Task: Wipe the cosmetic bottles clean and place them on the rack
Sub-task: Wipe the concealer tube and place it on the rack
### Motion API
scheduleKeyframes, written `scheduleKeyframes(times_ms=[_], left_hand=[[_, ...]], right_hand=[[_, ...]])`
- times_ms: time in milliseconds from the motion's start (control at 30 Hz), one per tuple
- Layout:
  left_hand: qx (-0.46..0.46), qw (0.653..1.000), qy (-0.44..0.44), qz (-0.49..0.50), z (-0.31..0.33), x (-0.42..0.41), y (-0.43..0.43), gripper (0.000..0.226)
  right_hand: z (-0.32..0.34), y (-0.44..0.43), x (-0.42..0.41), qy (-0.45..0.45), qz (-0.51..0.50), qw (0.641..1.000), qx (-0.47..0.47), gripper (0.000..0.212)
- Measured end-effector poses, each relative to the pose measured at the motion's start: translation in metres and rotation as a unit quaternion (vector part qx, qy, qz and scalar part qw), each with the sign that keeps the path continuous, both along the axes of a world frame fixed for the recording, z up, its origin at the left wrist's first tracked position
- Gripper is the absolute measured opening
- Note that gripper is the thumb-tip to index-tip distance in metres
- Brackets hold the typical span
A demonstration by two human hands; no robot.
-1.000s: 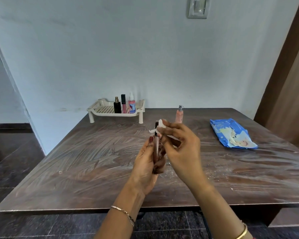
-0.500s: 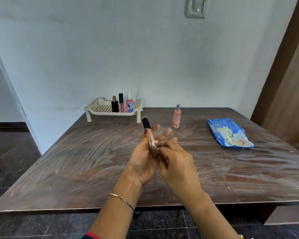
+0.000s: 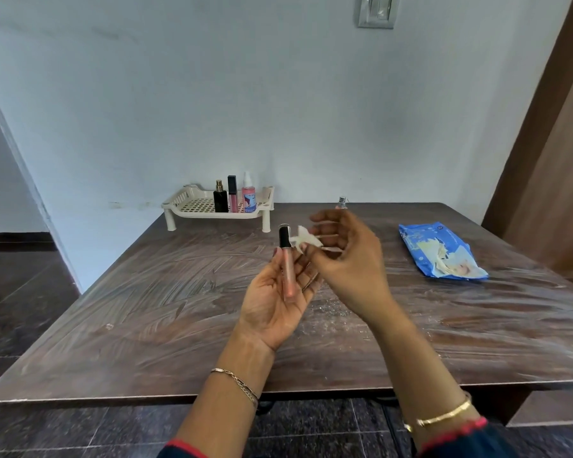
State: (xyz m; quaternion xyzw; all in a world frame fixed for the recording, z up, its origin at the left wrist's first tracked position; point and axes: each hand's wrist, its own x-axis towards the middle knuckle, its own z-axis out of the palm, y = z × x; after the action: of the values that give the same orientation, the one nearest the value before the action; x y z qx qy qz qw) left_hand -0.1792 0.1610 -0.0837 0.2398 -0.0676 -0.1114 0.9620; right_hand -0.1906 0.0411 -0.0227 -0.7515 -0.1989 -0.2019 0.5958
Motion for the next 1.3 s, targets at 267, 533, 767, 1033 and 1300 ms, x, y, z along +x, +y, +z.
scheduleKeyframes(times_ms=[267, 533, 767, 1033, 1300], left_hand=[[-0.101, 0.995, 0.008, -0.025, -0.004, -0.001, 0.004, 0.024], [-0.033, 0.996, 0.077, -0.016, -0.009, 0.010, 0.001, 0.039], [-0.129, 0.983, 0.129, 0.022, 0.004, 0.015, -0.002, 0.034], [-0.176, 0.972, 0.132, 0.079, 0.011, 0.008, -0.008, 0.053], [-0.105, 0.977, 0.066, 0.176, -0.004, 0.025, -0.004, 0.038]], right_hand=[[-0.026, 0.031, 0.004, -0.116, -0.084, 0.955, -0.261, 0.026], [-0.051, 0.024, -0.019, -0.129, -0.092, 0.939, -0.306, 0.020], [-0.056, 0.019, -0.023, -0.140, -0.100, 0.939, -0.297, 0.025], [-0.059, 0.024, -0.014, -0.121, -0.143, 0.970, -0.156, 0.017], [-0.053, 0.024, -0.002, 0.146, -0.066, 0.978, 0.134, 0.013]])
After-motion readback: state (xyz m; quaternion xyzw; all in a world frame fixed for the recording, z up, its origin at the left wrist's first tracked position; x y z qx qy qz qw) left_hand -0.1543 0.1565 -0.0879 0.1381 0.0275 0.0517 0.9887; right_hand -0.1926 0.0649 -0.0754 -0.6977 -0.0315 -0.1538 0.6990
